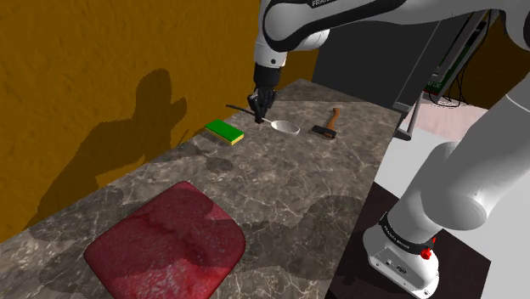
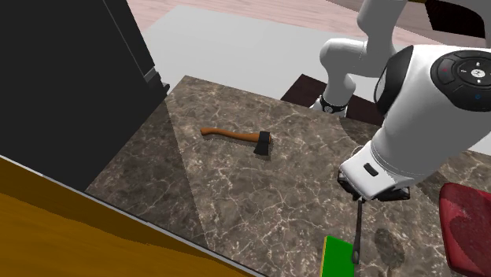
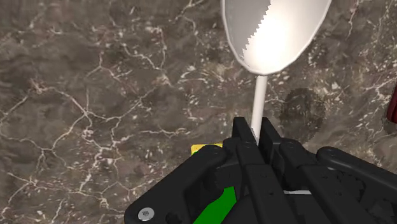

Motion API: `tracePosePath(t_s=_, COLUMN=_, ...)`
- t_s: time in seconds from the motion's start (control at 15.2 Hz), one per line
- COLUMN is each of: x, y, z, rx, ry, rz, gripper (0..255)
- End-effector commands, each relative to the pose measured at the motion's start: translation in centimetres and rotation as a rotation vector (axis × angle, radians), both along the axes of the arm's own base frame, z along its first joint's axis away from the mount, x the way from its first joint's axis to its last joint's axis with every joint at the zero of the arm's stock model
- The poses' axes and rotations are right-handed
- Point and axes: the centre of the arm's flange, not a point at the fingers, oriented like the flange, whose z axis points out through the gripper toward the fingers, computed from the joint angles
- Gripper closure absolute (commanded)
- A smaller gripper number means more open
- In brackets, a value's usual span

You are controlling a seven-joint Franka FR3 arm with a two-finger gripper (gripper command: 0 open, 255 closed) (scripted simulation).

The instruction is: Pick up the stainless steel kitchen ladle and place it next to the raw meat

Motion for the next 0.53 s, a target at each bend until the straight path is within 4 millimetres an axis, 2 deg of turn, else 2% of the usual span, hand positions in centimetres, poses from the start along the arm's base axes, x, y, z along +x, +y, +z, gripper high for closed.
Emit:
tracePosePath(t_s=0.0, x=-1.2, y=2.6, z=0.2, rx=0.000, ry=0.000, rz=-0.002, gripper=255)
tracePosePath(t_s=0.33, x=-3.7, y=8.3, z=0.2, rx=0.000, ry=0.000, rz=-0.002, gripper=255)
tracePosePath(t_s=0.46, x=-3.7, y=8.3, z=-0.9, rx=0.000, ry=0.000, rz=-0.002, gripper=255)
